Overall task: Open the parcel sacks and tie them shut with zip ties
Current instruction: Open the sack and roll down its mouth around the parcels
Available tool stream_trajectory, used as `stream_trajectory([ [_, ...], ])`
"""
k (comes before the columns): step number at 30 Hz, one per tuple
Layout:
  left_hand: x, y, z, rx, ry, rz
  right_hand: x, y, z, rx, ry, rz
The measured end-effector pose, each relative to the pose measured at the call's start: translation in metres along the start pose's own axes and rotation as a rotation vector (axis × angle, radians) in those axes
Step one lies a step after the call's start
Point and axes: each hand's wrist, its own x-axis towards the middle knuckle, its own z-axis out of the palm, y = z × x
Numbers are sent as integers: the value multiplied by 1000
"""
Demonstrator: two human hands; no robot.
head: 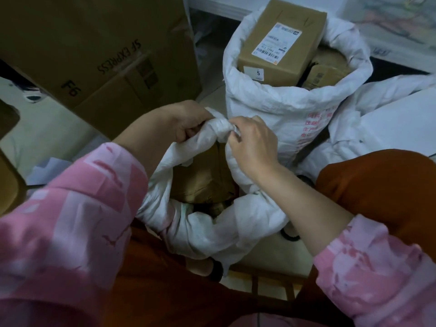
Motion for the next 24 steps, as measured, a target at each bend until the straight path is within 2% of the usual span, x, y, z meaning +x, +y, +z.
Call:
stream_trajectory([
  [2, -8, -3, 8, 245, 275, 122, 11, 12, -1, 106, -135, 139],
  [4, -14, -12, 15, 475, 563, 349, 24, 25, -4, 226, -216, 282],
  [5, -20, -18, 18, 559, 621, 433, 29, 30, -6, 282, -244, 333],
  [9, -18, -50, 24, 784, 619, 533, 46, 40, -20, 303, -431, 418],
  [12, -7, -61, 16, 693, 658, 618, 53, 45, -19, 307, -556, 536],
  [14, -5, -60, 13, 563, 602, 604, 55, 48, -17, 362, -571, 600],
  [15, -5, -56, 11, 482, 518, 546, 56, 51, -16, 387, -569, 601],
  [18, -7, -37, 0, 214, 171, 232, 52, 53, -20, 323, -548, 556],
  [19, -8, -30, -6, 127, 75, 127, 49, 49, -23, 178, -513, 466],
  [21, -5, -20, -14, -15, -13, 15, 37, 34, -30, -148, -319, 242],
  [22, -4, -15, -14, -45, -18, -5, 28, 21, -30, -233, -202, 126],
  [24, -1, -8, -12, -62, -23, -27, 11, -1, -29, -194, -72, -113],
])
